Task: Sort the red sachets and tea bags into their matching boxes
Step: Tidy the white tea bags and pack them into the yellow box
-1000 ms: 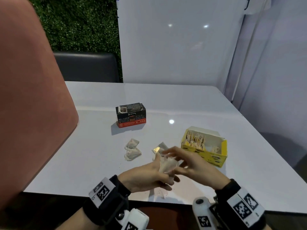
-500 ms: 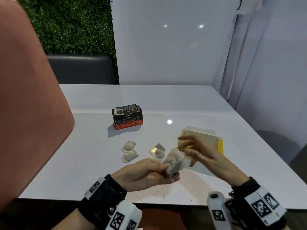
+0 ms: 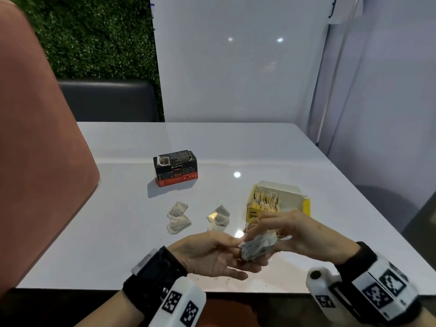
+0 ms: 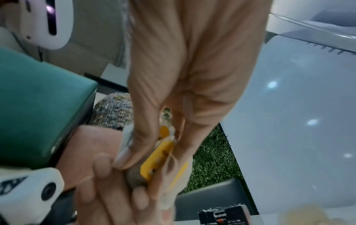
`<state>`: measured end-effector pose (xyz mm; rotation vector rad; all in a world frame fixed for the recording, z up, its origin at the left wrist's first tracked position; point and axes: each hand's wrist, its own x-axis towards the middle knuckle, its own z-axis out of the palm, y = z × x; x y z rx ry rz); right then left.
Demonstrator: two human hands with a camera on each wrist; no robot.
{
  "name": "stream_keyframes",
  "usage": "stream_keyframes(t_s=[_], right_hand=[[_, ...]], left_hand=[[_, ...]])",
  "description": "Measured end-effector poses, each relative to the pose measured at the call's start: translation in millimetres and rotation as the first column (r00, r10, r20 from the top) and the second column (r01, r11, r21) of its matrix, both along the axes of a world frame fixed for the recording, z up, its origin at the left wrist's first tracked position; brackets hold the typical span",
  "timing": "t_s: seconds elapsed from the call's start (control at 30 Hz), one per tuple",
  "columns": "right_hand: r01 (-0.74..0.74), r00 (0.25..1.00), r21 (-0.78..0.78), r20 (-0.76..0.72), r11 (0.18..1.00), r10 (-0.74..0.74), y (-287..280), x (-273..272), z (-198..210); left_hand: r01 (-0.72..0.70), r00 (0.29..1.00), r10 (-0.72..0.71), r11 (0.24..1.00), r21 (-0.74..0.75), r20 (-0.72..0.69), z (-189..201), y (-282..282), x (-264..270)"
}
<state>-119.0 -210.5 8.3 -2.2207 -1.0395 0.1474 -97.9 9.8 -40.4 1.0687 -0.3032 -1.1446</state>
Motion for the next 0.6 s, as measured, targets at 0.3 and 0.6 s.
stream_keyframes(t_s=[0.3,0.6], right_hand=[[0.508,0.849,-0.067,0.204,0.859,-0.487,-61.0,69.4,14.2],[0.562,0.827,-0.627,0.427,0.539,-0.365,-47.5,104.7,-13.0]], left_hand=[[-0.51,0.711,0.265,0.832,0.219,0.651,28.3,-38.7,49.3],[-0.59,0.566,-0.115,0.635,0.498,0.816,3.2,-90.9,95.7]])
